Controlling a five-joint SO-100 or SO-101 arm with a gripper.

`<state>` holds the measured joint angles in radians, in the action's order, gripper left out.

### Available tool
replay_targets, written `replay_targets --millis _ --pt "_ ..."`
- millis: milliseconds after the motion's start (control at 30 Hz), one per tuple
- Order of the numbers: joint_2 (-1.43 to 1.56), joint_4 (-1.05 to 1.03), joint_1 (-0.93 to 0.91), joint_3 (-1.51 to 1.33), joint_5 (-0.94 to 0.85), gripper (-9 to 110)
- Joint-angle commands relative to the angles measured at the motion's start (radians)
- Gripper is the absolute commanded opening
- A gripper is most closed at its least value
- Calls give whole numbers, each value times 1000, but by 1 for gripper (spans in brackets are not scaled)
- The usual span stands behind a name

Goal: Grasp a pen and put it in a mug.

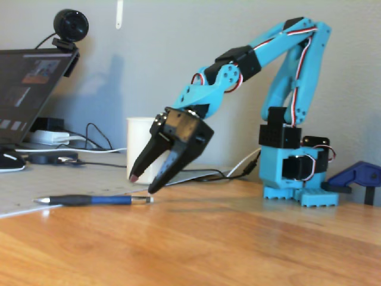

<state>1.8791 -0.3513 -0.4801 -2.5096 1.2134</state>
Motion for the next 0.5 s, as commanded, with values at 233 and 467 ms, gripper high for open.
replay_targets --millis 233,467 --pt "-253 26 -92 382 9 23" --pt "-402 26 -147 511 6 23"
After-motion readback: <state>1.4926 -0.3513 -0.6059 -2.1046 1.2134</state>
